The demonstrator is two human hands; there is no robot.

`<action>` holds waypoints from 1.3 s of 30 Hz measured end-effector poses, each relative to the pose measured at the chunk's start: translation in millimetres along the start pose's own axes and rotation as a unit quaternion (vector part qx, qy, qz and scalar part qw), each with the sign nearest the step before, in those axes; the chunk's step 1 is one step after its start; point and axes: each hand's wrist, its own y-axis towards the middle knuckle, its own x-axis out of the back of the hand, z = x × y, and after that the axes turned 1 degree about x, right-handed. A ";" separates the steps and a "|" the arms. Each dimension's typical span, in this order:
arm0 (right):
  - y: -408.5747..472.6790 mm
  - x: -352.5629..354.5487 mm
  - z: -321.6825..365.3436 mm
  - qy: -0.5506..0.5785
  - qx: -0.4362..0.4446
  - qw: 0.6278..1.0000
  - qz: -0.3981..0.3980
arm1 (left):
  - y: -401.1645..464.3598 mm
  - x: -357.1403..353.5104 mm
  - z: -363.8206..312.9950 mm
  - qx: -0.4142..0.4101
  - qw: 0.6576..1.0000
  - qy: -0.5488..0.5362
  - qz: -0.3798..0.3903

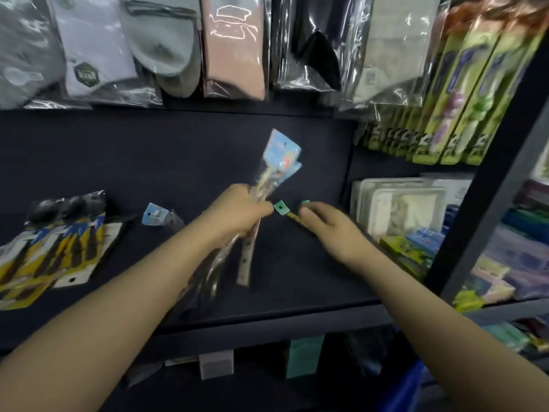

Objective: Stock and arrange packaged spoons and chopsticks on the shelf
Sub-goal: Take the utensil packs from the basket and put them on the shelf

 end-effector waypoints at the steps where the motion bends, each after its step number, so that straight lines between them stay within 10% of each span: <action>1: -1.9 -4.5 13.3 0.085 -0.010 0.995 0.060 | 3.6 -3.1 -4.5 0.017 0.996 -0.085 0.011; 5: 4.3 -35.9 34.1 0.248 -0.033 0.942 0.223 | 14.6 0.8 -8.4 0.077 0.970 -0.232 -0.013; 12: 36.6 -96.7 51.7 0.411 -0.088 0.886 0.195 | 22.1 27.9 33.8 0.080 0.948 -0.299 -0.069; 19: 53.2 -135.8 65.8 0.447 -0.198 0.849 0.200 | 4.2 70.4 104.8 0.095 0.986 -0.123 -0.062; 26: 64.8 -137.8 69.6 0.366 -0.249 0.874 0.201 | 16.0 106.9 145.5 0.068 0.980 0.002 -0.188; 33: 63.3 -135.5 65.0 0.362 -0.227 0.878 0.217 | 31.1 106.3 144.7 0.001 0.951 0.278 -0.138; 39: 59.1 -136.6 74.6 0.370 -0.140 0.886 0.241 | 10.1 80.0 106.5 0.017 0.995 -0.064 -0.078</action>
